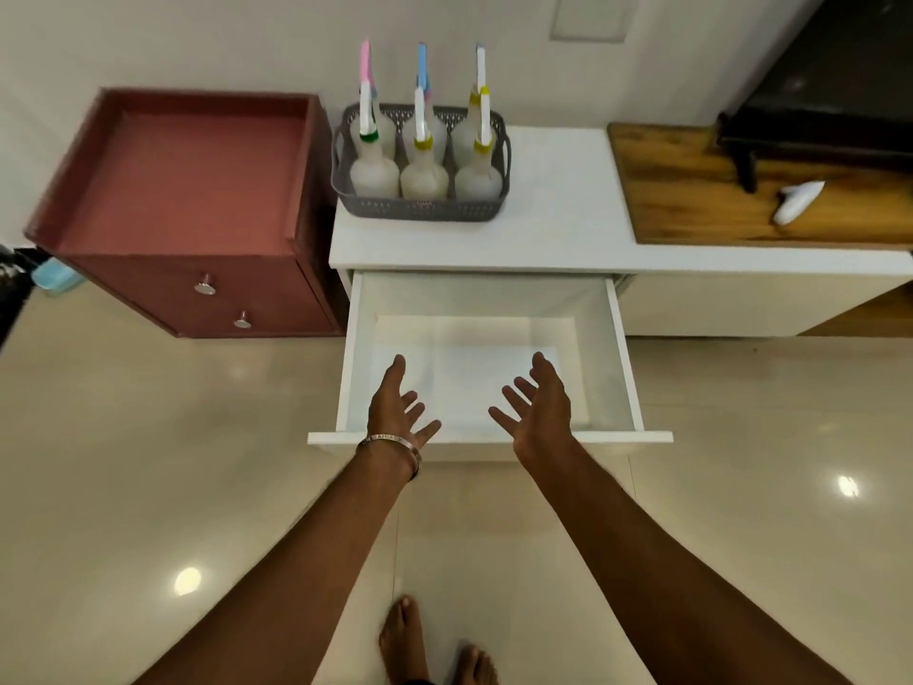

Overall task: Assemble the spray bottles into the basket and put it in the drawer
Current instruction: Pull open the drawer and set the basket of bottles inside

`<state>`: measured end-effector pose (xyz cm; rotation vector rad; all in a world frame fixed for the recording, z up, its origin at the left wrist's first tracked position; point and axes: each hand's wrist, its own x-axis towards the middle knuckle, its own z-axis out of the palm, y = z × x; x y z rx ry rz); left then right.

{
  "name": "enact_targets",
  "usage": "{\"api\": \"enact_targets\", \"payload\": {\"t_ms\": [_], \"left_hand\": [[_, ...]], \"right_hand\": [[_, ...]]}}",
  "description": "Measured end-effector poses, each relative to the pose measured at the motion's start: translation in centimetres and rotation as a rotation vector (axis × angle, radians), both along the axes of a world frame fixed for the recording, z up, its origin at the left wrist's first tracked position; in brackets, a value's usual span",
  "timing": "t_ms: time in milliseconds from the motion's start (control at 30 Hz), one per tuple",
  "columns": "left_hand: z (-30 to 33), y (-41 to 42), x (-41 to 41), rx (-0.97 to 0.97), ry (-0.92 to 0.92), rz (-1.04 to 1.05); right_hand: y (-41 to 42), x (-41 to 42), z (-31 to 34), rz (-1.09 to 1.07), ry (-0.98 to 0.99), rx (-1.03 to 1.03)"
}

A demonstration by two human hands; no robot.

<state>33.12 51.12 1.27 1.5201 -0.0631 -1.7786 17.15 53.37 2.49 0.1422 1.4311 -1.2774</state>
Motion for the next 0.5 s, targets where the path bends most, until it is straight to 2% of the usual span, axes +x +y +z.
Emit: {"api": "enact_targets", "payload": {"t_ms": [267,500], "left_hand": [[2.4,-10.1,2.8,-0.132,-0.106,-0.077],[3.2,-21.6,5.6,-0.177,-0.163,-0.111]], "right_hand": [[-8.1,-1.7,2.3,0.107,0.138,-0.050],[-18.9,-2.6,2.6,0.126,0.207,-0.064]]}}
